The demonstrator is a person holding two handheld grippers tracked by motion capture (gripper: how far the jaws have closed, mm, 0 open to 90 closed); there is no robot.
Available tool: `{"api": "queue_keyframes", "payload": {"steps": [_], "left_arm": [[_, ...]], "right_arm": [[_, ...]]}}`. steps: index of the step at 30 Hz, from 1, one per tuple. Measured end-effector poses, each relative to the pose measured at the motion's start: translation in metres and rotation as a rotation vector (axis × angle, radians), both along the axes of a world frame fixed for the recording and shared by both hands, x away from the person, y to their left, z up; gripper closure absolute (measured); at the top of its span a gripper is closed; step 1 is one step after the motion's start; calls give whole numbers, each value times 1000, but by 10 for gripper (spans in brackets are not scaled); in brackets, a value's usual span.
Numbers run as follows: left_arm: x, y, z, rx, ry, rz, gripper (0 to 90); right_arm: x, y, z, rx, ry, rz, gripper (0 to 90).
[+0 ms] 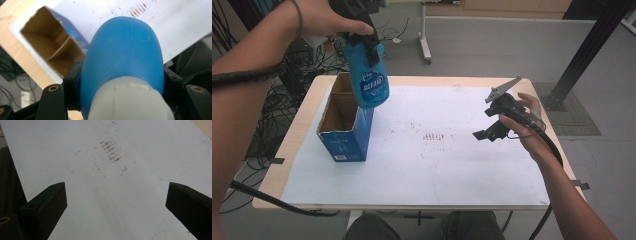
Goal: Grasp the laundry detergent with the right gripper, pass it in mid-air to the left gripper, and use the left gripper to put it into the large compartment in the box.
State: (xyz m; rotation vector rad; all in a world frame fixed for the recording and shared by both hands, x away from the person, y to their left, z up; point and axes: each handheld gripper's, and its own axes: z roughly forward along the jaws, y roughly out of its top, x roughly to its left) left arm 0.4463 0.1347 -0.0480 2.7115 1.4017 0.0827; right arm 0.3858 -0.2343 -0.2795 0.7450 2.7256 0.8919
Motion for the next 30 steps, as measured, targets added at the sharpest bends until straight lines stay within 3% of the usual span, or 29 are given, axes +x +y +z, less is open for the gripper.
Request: {"api": "queue_keyframes", "payload": {"steps": [5, 6, 7, 8, 9, 13, 22, 30], "left_arm": [[2, 21, 15, -25, -14, 134, 366], [4, 30, 20, -28, -15, 184, 366], [4, 30, 20, -28, -15, 184, 366], [5, 37, 25, -32, -26, 232, 367], [5, 37, 25, -32, -26, 232, 367], [9, 54, 32, -31, -31, 319, 367], [13, 72, 43, -23, -39, 447, 367], [14, 80, 42, -20, -38, 504, 368]], "right_arm": [[-7, -10, -2, -19, 5, -10, 36], [-9, -13, -1, -24, 3, -12, 37], [-9, -13, -1, -24, 3, -12, 37], [-11, -15, 0, -30, -2, -13, 37], [-11, -15, 0, -30, -2, -13, 37], [-11, -20, 1, -39, -6, -19, 37], [-11, -22, 2, -51, -10, -29, 38], [-12, -23, 5, -60, -21, -27, 38]]}}
